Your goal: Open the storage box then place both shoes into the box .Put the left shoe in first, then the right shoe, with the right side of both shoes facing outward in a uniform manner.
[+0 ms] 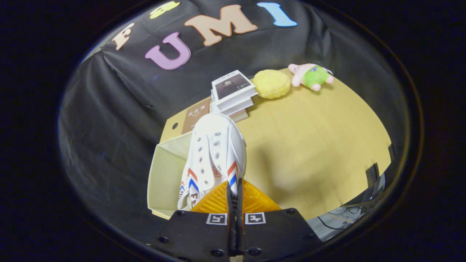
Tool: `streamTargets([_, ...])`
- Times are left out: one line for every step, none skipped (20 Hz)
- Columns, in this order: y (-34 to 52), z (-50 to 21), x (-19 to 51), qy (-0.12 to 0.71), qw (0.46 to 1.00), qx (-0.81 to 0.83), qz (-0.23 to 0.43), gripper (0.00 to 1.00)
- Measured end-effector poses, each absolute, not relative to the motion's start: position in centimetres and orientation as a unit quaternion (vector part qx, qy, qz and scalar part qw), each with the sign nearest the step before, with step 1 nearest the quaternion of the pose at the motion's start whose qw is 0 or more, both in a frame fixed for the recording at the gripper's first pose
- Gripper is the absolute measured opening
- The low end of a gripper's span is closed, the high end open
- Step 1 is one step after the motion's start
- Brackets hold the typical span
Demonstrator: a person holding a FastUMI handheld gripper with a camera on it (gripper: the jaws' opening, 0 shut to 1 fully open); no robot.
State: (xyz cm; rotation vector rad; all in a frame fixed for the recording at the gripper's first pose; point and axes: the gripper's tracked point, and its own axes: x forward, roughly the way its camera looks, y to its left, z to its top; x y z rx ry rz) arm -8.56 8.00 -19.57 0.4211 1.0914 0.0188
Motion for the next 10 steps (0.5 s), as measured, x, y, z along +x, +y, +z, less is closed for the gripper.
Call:
streamTargets([8.8,-19.3,-8.3,0.514,0.833,0.201,0.013,0.04])
streamTargets([9.8,-19.1,-8.0,0.514,0.833,0.205,0.018,0.04])
streamTargets([10.8,-19.1,-7.8,0.513,0.832,0.208,0.022,0.04])
streamTargets([11.7,-19.0,-7.6,0.514,0.831,0.211,0.026,0.04])
streamTargets([12.6,-19.0,-7.5,0.515,0.829,0.214,0.03,0.04])
streamTargets([13.6,-19.0,-7.4,0.517,0.828,0.216,0.034,0.04])
streamTargets([14.6,-19.1,-7.2,0.517,0.827,0.218,0.038,0.04])
streamTargets([15.5,-19.1,-7.2,0.518,0.825,0.22,0.041,0.04])
streamTargets([16.3,-19.2,-7.0,0.518,0.825,0.222,0.045,0.04])
streamTargets([17.1,-19.3,-6.9,0.519,0.824,0.222,0.048,0.04])
